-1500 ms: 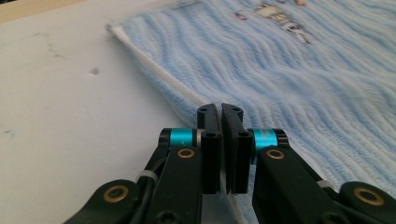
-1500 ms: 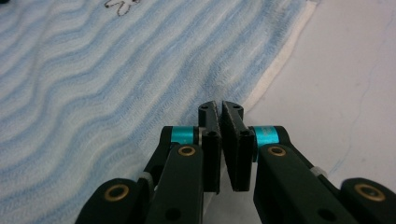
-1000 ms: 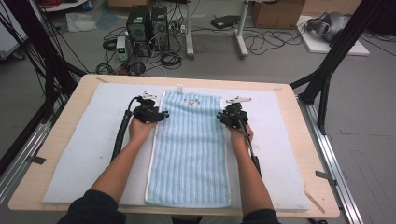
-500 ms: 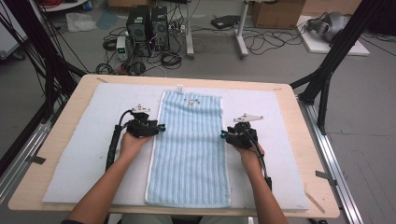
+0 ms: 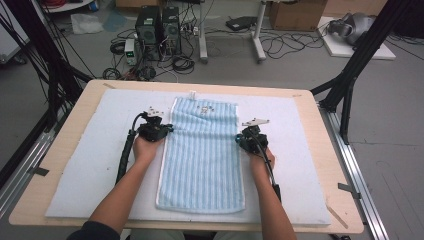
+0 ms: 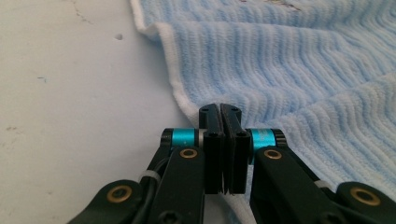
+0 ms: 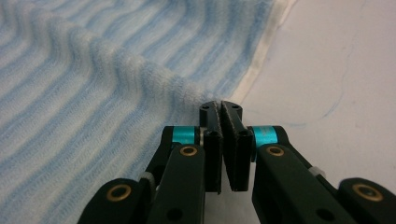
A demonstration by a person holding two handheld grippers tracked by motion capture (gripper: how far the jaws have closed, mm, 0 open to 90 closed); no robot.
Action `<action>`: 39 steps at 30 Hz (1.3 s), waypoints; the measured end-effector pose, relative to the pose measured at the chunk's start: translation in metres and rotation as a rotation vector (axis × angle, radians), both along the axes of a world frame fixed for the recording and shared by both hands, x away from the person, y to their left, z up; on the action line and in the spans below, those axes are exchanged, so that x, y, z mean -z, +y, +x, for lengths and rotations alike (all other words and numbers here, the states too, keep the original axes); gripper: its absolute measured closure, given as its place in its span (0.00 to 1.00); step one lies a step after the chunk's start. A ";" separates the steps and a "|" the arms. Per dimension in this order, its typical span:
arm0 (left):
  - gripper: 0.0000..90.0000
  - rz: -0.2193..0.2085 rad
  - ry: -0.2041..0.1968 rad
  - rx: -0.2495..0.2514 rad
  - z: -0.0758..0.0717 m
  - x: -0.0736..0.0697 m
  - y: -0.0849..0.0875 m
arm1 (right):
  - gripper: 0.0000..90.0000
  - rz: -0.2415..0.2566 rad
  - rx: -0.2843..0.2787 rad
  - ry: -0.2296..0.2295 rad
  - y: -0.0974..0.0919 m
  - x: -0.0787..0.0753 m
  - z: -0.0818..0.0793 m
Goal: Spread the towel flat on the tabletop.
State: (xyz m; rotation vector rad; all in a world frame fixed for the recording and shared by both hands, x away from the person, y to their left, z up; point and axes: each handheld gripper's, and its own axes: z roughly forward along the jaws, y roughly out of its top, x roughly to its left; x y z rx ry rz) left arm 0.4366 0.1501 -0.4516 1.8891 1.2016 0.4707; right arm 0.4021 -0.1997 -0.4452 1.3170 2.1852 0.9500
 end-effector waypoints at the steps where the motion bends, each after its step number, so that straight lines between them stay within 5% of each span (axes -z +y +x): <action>1: 0.97 0.002 -0.001 -0.002 0.001 0.000 0.000 | 0.96 0.012 0.007 -0.001 0.000 0.000 0.002; 3: 0.93 -0.011 -0.008 0.005 -0.001 0.000 0.000 | 0.93 0.019 0.018 -0.001 0.001 0.001 0.003; 5: 0.69 -0.037 -0.006 0.018 -0.002 -0.001 0.004 | 0.84 0.034 0.012 -0.005 0.000 0.000 0.000; 7: 0.61 -0.097 0.005 0.037 -0.006 -0.001 0.010 | 0.77 0.059 0.000 -0.007 -0.002 -0.001 -0.004; 13: 0.44 -0.162 -0.078 0.089 -0.030 -0.007 0.021 | 0.63 0.064 -0.034 -0.038 -0.006 -0.008 -0.027; 17: 0.30 -0.180 -0.108 0.115 -0.049 -0.013 0.027 | 0.42 0.067 -0.017 -0.060 -0.011 -0.014 -0.047; 24: 0.22 -0.224 -0.172 0.149 -0.087 -0.015 0.040 | 0.22 0.068 -0.034 -0.086 -0.029 -0.010 -0.083; 29: 0.22 -0.240 -0.174 0.167 -0.110 -0.012 0.045 | 0.14 0.117 -0.045 -0.083 -0.041 -0.004 -0.101; 35: 0.23 -0.218 -0.142 0.183 -0.126 -0.007 0.040 | 0.14 0.109 -0.095 -0.070 -0.043 -0.006 -0.117; 39: 0.37 -0.192 -0.071 0.218 -0.136 -0.002 0.040 | 0.44 0.127 -0.120 -0.026 -0.041 -0.002 -0.128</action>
